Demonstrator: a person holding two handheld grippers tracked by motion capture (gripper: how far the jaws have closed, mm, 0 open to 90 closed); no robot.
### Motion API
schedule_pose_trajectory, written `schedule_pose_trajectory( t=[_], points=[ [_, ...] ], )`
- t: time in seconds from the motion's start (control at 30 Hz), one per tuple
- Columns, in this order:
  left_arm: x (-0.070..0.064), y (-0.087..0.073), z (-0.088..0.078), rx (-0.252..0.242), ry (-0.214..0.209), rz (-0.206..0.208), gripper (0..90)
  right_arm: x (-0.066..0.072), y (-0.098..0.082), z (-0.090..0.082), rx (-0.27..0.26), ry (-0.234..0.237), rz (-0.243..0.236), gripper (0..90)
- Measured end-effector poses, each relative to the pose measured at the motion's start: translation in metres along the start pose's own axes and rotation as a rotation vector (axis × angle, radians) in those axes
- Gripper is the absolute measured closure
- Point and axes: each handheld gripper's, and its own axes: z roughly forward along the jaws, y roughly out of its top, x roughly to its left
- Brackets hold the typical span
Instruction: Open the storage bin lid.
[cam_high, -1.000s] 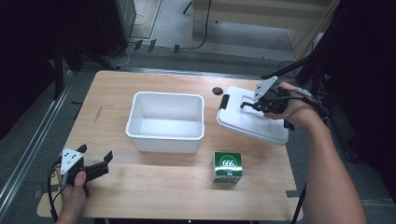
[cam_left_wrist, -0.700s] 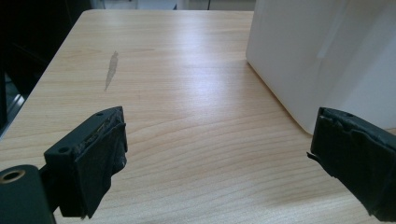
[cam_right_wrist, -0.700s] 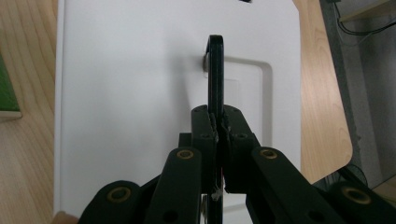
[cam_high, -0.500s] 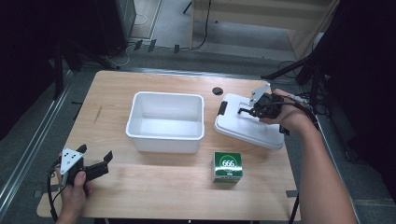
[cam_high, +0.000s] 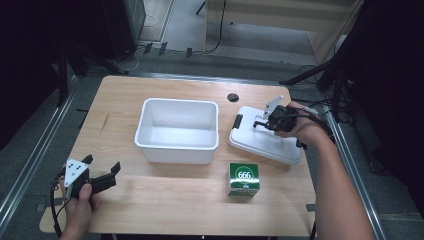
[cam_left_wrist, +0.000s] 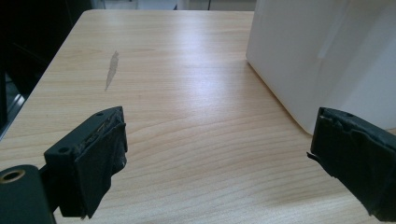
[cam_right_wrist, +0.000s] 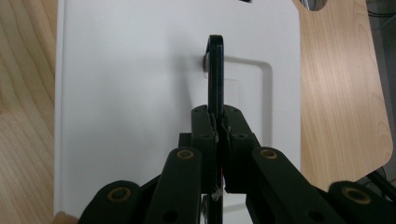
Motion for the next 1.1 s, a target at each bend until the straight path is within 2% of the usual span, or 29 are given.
schedule_pose_trajectory(
  t=[0.43,0.5,0.73,0.9,0.97,1.0,1.03,1.1],
  points=[
    [0.000,0.000,0.000,-0.001,0.002,0.000,4.5,0.006,-0.004,0.017,0.014,0.025,0.007,86.0],
    [0.000,0.000,0.000,-0.001,0.001,-0.001,4.5,0.006,-0.006,0.020,0.010,0.029,0.023,86.0],
    [0.000,0.000,0.000,0.000,0.000,-0.001,4.5,0.009,-0.009,0.027,0.008,0.041,0.033,85.9],
    [0.000,0.000,0.000,-0.001,0.000,0.000,4.5,0.009,-0.009,0.027,0.005,0.044,0.040,85.5],
    [0.000,0.000,0.000,0.000,0.000,0.000,4.5,0.009,-0.008,0.027,0.006,0.047,0.045,83.0],
    [0.000,0.000,0.000,0.001,-0.001,-0.001,4.5,0.009,-0.008,0.026,0.003,0.038,0.050,78.9],
    [0.000,0.000,0.000,0.001,-0.002,0.000,4.5,0.008,-0.007,0.022,-0.014,0.020,0.078,72.2],
    [0.000,0.000,0.000,0.000,-0.002,-0.001,4.5,0.008,-0.007,0.019,-0.029,0.017,0.085,70.0]
  ],
)
